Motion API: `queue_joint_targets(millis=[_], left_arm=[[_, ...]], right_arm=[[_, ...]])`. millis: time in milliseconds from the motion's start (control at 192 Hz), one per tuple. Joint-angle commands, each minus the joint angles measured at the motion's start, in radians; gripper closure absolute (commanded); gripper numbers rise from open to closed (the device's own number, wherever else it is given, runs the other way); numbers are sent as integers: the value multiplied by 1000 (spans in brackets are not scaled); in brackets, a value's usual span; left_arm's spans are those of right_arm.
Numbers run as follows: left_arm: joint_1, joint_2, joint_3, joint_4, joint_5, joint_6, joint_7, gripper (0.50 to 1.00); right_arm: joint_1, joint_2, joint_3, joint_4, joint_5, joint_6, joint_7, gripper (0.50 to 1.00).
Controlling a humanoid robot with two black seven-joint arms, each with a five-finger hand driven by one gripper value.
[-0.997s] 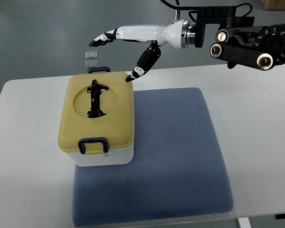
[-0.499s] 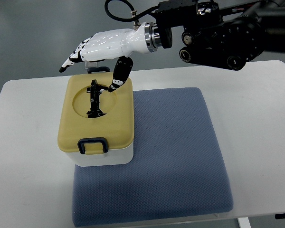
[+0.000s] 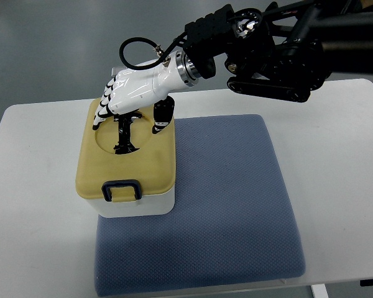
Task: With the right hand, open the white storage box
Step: 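Lower the right hand and close fingers around the black lid handle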
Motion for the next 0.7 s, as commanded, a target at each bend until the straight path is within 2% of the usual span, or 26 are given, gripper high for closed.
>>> queue_joint_targets(millis=[0,249,696], left_arm=[[-1,0,0,0,0,0,0,500],[1,0,0,0,0,0,0,500],[1,0,0,0,0,0,0,500]], right_arm=[[2,11,0,0,-7,-7,-5,652],[3,51,0,-30,-36,-27,-25,699],[3,51,0,-39,-85,-23,-24,846]])
